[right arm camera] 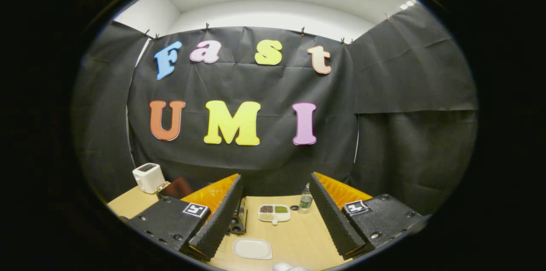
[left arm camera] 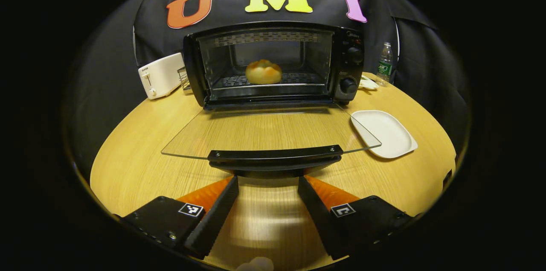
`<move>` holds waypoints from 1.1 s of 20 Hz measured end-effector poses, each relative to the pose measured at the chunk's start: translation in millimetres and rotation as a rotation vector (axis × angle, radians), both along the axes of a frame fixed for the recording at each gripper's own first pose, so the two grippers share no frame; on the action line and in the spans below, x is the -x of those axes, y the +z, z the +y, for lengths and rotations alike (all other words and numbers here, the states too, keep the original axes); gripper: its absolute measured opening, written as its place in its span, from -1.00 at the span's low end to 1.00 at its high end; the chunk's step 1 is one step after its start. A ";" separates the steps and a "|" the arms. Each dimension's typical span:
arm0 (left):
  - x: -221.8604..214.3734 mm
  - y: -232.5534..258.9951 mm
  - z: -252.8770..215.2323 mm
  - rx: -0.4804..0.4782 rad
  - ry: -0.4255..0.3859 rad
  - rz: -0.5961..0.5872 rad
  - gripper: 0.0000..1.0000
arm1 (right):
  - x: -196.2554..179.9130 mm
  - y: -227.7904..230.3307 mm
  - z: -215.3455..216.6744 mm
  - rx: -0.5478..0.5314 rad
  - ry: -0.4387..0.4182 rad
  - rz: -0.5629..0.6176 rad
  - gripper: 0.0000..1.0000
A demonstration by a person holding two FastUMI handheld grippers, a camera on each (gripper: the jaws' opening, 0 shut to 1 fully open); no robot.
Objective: Open the electric oven with the left hand, put the food in, and close the electric oven.
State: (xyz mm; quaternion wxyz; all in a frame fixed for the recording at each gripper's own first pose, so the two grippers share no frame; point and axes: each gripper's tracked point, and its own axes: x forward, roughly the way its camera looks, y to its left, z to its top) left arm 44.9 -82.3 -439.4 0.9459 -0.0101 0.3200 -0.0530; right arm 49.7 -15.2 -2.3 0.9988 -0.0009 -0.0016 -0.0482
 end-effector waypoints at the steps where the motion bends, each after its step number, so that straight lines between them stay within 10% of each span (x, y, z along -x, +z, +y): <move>1: -0.9 5.4 0.4 -0.001 -0.002 -0.010 0.73 | -0.5 -1.3 0.3 -0.004 0.002 0.002 0.93; 16: -76.2 94.8 6.3 -0.008 -0.010 -0.146 0.86 | 2.0 -24.2 -14.6 -0.053 -0.011 0.054 0.93; 17: -80.3 101.2 3.9 -0.009 -0.013 -0.161 0.65 | 2.7 -27.6 -14.9 -0.060 -0.011 0.065 0.93; 22: -99.8 121.8 -2.8 -0.011 -0.021 -0.216 1.00 | 1.7 -24.3 -23.3 -0.065 -0.026 0.059 0.93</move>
